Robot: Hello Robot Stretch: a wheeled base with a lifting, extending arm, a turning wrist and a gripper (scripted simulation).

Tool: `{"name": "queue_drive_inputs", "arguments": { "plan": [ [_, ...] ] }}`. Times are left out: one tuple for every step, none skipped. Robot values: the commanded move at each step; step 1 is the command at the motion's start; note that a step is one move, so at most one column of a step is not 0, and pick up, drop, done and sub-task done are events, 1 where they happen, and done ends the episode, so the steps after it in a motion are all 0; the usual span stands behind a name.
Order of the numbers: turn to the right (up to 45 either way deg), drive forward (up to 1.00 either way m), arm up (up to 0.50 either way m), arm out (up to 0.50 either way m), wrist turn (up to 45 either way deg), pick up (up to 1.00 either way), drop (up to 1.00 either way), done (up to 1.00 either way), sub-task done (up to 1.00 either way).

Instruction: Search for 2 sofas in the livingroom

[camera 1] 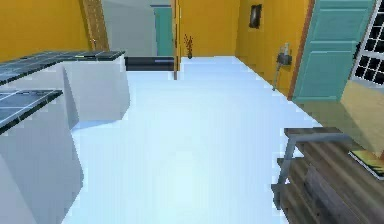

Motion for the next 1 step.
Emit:
{"name": "queue_drive_inputs", "arguments": {
  "plan": [
    [0.0, 0.15, 0.0, 0.0, 0.0, 0.0, 0.0, 0.0, 0.0]
  ]
}}
